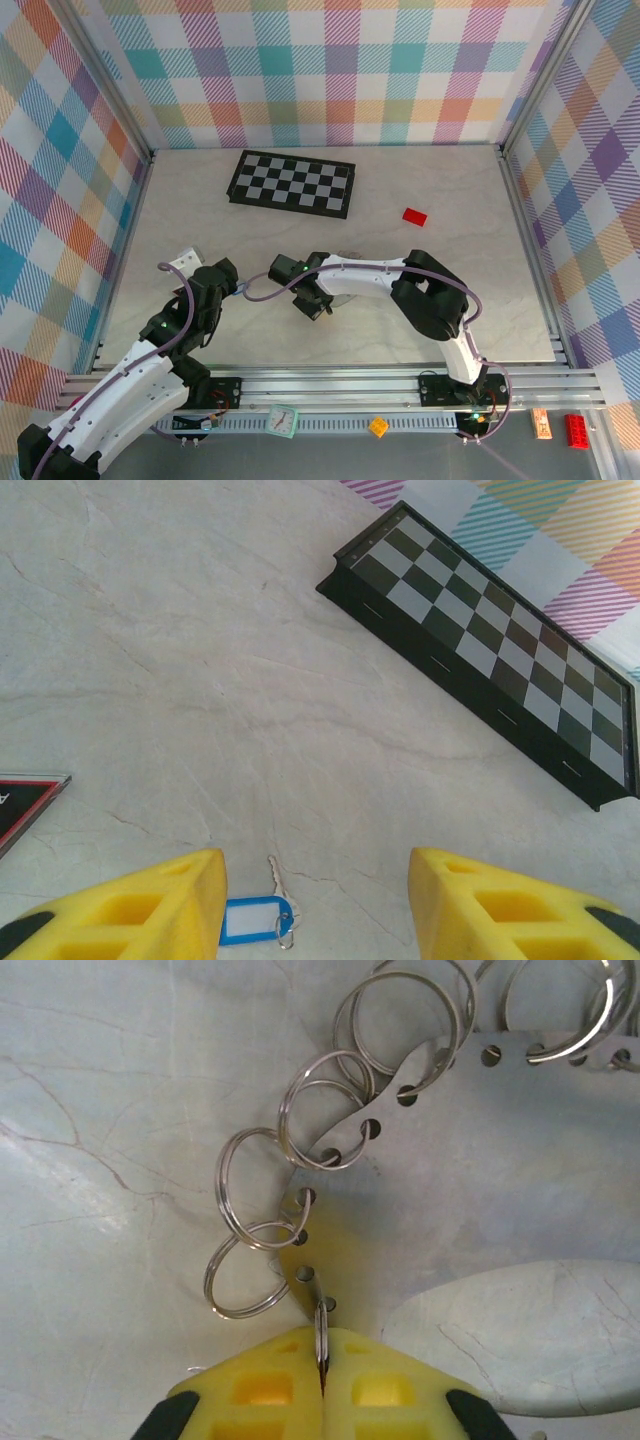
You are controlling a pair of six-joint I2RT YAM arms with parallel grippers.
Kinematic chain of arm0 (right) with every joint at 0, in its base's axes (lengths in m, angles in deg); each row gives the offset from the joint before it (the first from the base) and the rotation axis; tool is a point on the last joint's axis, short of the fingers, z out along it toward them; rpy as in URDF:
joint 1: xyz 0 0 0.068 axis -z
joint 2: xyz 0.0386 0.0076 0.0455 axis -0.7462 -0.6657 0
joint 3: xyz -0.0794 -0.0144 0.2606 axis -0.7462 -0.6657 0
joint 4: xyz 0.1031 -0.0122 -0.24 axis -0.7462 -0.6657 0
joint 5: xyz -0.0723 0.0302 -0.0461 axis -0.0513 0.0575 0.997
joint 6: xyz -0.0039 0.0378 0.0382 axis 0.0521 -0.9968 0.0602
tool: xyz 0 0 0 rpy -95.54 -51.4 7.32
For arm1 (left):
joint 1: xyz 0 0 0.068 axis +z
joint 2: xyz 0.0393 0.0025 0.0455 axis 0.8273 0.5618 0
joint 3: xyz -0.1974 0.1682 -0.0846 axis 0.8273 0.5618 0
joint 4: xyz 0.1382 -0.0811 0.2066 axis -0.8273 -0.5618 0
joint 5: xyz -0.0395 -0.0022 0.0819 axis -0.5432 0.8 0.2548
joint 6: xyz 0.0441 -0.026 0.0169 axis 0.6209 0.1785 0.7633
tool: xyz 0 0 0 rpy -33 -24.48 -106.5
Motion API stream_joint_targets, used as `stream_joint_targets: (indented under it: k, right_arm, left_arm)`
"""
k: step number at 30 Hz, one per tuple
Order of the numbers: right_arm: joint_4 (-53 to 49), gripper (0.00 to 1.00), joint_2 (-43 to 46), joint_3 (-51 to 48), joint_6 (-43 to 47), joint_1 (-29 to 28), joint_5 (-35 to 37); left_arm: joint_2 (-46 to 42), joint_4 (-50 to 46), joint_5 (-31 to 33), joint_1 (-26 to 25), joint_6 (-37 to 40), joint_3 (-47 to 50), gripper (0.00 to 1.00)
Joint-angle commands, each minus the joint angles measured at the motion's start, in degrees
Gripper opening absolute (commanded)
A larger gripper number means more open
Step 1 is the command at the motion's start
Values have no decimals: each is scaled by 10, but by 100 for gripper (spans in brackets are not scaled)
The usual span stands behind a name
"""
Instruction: Put the keys on the keyring
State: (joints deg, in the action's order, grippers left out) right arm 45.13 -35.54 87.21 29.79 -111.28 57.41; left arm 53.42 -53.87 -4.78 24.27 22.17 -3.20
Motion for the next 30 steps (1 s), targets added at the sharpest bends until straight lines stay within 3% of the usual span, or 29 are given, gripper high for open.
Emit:
stream_joint_targets:
  k: [1,11,15,22,30]
  right_arm:
    - [-3,0,11,7,-4,-3,4]
    - [77,0,184,-105,15,4,2]
    - [97,0,263,-169,39,14,-24]
    - [109,0,386,-284,70,42,-93]
    - [122,0,520,-361,50,80,-96]
  left_arm:
    - [-2,-4,7,6,2,-5,50]
    - [-9,33,-37,6,94,-17,52]
    - [-6,121,-119,6,169,-15,54]
    - [90,252,-334,1,292,-40,50]
    - [215,290,-435,-15,394,-102,45]
